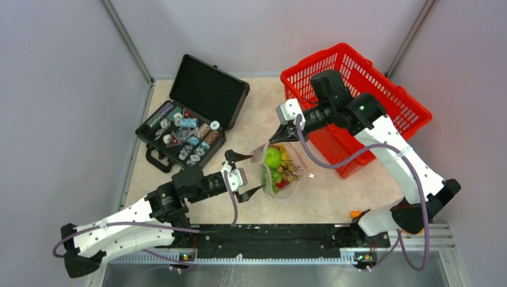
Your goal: Place the food in the zip-top bag and seal the zipper
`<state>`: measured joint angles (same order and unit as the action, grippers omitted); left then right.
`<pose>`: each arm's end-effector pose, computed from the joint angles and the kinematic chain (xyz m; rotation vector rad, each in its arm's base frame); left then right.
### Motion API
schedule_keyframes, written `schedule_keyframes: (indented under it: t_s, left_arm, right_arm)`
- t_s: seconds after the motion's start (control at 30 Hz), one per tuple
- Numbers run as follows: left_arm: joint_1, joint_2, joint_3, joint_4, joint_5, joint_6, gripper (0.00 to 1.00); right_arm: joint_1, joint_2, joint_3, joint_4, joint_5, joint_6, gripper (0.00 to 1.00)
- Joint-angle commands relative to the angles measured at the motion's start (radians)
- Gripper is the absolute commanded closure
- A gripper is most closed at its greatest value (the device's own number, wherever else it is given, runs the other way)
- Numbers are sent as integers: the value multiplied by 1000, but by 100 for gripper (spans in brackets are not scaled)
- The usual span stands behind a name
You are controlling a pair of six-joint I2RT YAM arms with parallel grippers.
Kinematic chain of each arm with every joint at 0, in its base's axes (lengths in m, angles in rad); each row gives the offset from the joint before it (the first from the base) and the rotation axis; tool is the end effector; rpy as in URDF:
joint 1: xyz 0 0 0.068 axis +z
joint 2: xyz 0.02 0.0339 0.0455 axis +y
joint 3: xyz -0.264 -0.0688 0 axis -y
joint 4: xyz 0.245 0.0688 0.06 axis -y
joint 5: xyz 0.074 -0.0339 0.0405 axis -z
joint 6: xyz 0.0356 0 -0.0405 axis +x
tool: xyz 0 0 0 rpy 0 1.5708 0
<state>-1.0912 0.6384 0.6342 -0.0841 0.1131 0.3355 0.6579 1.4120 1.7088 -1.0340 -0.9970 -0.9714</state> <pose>0.0713 -0.1457 0.3201 1.1787 1.2275 -0.6633 0.1907 0.1851 0.4405 -1.7977 1.0285 0.9435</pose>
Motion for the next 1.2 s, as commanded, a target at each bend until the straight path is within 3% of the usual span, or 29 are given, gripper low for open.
schedule_keyframes:
  t_s: [0.0, 0.23, 0.47, 0.73, 0.87, 0.93, 1.1, 1.13, 1.17]
  left_arm:
    - [0, -15, -16, 211, -62, 19, 8]
    - [0, 14, -37, 291, -37, 79, 19]
    - [0, 81, -32, 317, -24, 96, 42]
    - [0, 95, -44, 402, -56, 95, 60]
    - [0, 94, -42, 416, -84, 100, 79]
    - [1, 96, -37, 401, -93, 98, 98]
    - [0, 101, -37, 364, -127, 82, 100]
    - [-1, 104, -38, 364, -144, 76, 100]
    - [-1, 103, -39, 373, -169, 63, 100]
  right_arm:
    - [-6, 1, 5, 70, -61, -7, 100]
    - [-6, 24, -2, 112, -71, 19, 100]
    - [-6, 39, -2, 125, -73, 28, 100]
    - [-6, 52, -23, 129, -81, 28, 100]
    - [-6, 53, -51, 166, -84, 59, 100]
    - [-6, 44, -82, 222, -67, 104, 100]
    - [-6, -2, -167, 382, -14, 212, 100]
    - [-6, -16, -185, 421, 0, 239, 98]
    - [-6, -31, -210, 480, 30, 285, 90]
